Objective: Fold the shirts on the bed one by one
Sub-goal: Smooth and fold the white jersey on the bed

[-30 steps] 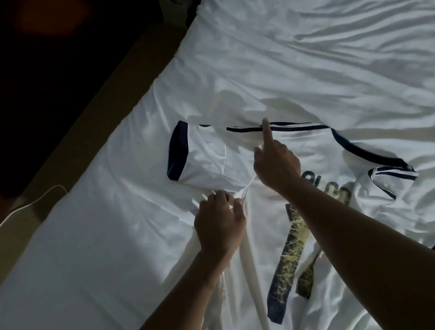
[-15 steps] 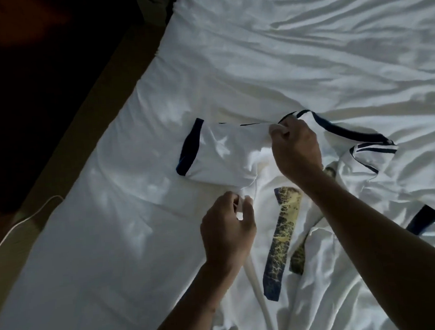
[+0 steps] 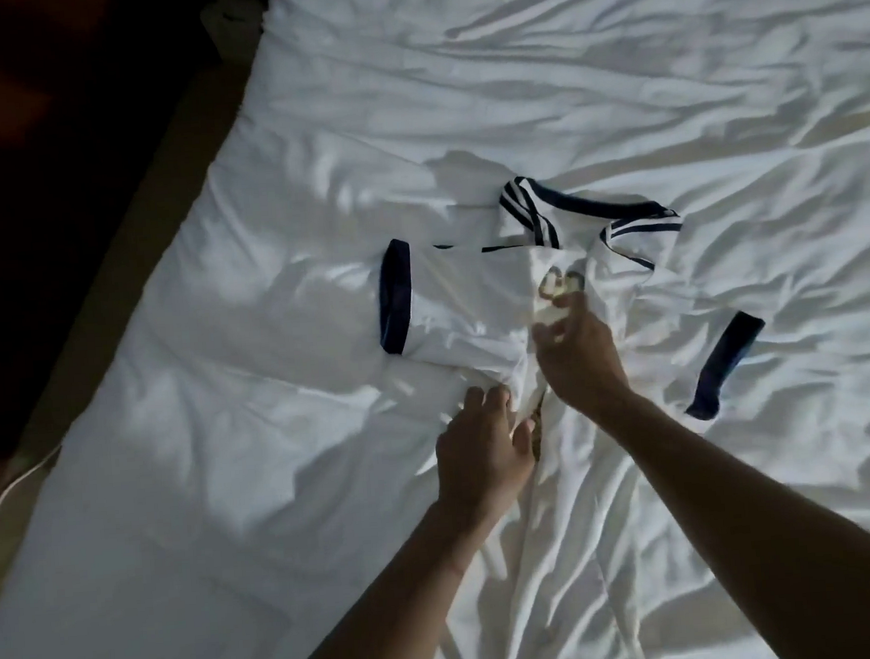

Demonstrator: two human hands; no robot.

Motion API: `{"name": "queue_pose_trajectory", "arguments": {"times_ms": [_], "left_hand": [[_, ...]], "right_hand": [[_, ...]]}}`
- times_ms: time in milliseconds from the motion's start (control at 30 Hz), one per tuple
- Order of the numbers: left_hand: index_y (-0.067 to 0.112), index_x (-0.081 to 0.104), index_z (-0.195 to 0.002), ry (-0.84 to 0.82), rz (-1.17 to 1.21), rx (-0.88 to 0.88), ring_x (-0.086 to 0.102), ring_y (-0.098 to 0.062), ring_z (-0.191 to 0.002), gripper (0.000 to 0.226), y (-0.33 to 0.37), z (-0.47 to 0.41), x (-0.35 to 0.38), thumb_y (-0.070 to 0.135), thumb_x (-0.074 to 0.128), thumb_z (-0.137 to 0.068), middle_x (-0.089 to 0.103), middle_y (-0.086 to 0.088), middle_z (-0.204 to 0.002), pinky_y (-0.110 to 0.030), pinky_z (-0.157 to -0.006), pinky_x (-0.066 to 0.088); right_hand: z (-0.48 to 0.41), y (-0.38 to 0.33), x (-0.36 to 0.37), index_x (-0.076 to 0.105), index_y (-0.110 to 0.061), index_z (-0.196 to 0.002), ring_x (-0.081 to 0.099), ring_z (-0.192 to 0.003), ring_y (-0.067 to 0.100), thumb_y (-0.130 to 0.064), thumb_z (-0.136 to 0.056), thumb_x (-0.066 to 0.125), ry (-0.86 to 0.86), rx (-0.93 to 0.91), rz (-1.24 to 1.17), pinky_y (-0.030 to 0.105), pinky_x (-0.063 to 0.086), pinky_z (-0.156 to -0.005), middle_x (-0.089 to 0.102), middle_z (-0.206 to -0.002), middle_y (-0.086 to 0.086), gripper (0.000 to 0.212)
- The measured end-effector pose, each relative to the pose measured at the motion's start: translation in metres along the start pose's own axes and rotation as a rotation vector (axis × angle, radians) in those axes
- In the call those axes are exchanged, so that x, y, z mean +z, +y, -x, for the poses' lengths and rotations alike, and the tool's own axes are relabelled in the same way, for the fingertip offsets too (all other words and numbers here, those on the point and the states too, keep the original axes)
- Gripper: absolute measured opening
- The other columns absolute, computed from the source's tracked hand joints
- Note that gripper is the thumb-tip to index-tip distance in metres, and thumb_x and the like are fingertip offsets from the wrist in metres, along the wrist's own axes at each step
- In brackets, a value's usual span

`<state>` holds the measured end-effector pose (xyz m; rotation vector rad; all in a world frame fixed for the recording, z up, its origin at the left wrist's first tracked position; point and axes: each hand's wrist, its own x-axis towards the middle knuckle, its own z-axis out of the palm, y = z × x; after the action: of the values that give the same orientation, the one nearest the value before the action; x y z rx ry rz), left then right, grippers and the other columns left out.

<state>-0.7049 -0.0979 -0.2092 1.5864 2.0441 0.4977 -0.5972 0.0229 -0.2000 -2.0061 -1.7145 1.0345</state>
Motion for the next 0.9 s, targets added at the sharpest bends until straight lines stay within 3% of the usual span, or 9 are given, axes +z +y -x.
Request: {"name": "queue_pose_trajectory", "arguments": {"times_ms": [133,267,433,500,567,633,733,800,900], "left_hand": [[0.018,0.061,-0.105,0.005,-0.213,-0.032,0.067,-0.032,-0.076,0.036,-0.013,0.045,-0.018,0.039,0.071,-0.078,0.061,-0.005,-0.094,-0.039,-0.055,0.052],[0.014,0.060,-0.097,-0.035,-0.403,-0.066,0.063,-0.032,-0.071,0.037,-0.037,0.092,-0.031,0.029,0.077,-0.067,0.059,-0.007,-0.086,-0.035,-0.053,0.046],[0.012,0.063,-0.088,-0.040,-0.571,-0.124,0.059,-0.035,-0.071,0.035,-0.057,0.131,-0.036,0.026,0.078,-0.060,0.058,-0.009,-0.081,-0.040,-0.063,0.043],[0.014,0.061,-0.088,-0.044,-0.556,-0.187,0.060,-0.035,-0.075,0.032,-0.062,0.138,-0.039,0.027,0.076,-0.063,0.058,-0.008,-0.082,-0.042,-0.066,0.044],[0.016,0.060,-0.092,-0.055,-0.524,-0.232,0.063,-0.035,-0.079,0.030,-0.068,0.142,-0.041,0.031,0.072,-0.068,0.062,-0.006,-0.084,-0.043,-0.071,0.045],[0.017,0.060,-0.092,-0.070,-0.486,-0.222,0.065,-0.035,-0.077,0.029,-0.072,0.148,-0.042,0.033,0.069,-0.070,0.065,-0.005,-0.080,-0.042,-0.072,0.046],[0.017,0.060,-0.103,-0.073,-0.436,-0.187,0.066,-0.034,-0.086,0.034,-0.076,0.161,-0.049,0.039,0.067,-0.078,0.065,-0.005,-0.091,-0.042,-0.071,0.050],[0.019,0.055,-0.114,-0.112,-0.413,-0.194,0.064,-0.031,-0.099,0.037,-0.080,0.170,-0.060,0.043,0.060,-0.087,0.061,-0.004,-0.106,-0.040,-0.077,0.052],[0.019,0.053,-0.113,-0.127,-0.369,-0.179,0.069,-0.030,-0.093,0.029,-0.091,0.182,-0.073,0.036,0.058,-0.091,0.065,-0.003,-0.102,-0.037,-0.074,0.051]], "right_hand": [[0.062,0.017,0.024,0.059,-0.014,-0.112,0.066,-0.103,0.033,-0.045,-0.096,0.062,-0.161,0.145,0.006,0.040,0.052,-0.088,0.071,-0.107,0.014,0.035],[0.105,0.016,0.040,0.060,-0.011,-0.104,0.064,-0.093,0.030,-0.062,-0.088,0.068,-0.196,0.208,-0.010,0.035,0.049,-0.078,0.065,-0.099,0.009,0.054],[0.134,0.012,0.051,0.065,-0.011,-0.076,0.064,-0.060,0.011,-0.039,-0.089,0.072,-0.201,0.172,0.001,0.025,0.053,-0.064,0.068,-0.061,-0.002,0.032],[0.141,0.014,0.056,0.066,-0.011,-0.065,0.067,-0.053,0.014,-0.030,-0.089,0.070,-0.190,0.180,-0.042,0.026,0.054,-0.058,0.068,-0.053,0.002,0.031],[0.146,0.014,0.059,0.066,-0.005,-0.074,0.069,-0.049,0.018,-0.024,-0.092,0.067,-0.142,0.244,-0.191,0.029,0.055,-0.049,0.071,-0.059,0.011,0.026],[0.154,0.012,0.057,0.061,-0.003,-0.085,0.061,-0.038,0.015,-0.021,-0.096,0.062,-0.064,0.309,-0.315,0.024,0.045,-0.038,0.071,-0.063,0.017,0.021],[0.169,0.014,0.059,0.062,-0.006,-0.090,0.057,-0.037,0.019,-0.023,-0.097,0.062,-0.003,0.399,-0.439,0.025,0.041,-0.039,0.068,-0.058,0.014,0.018],[0.180,0.017,0.064,0.063,-0.005,-0.091,0.060,-0.042,0.023,-0.031,-0.097,0.066,-0.088,0.447,-0.508,0.024,0.038,-0.038,0.069,-0.061,0.015,0.026],[0.198,0.017,0.071,0.065,-0.004,-0.091,0.062,-0.048,0.025,-0.043,-0.092,0.074,-0.282,0.478,-0.507,0.021,0.037,-0.040,0.072,-0.065,0.014,0.040]]}}
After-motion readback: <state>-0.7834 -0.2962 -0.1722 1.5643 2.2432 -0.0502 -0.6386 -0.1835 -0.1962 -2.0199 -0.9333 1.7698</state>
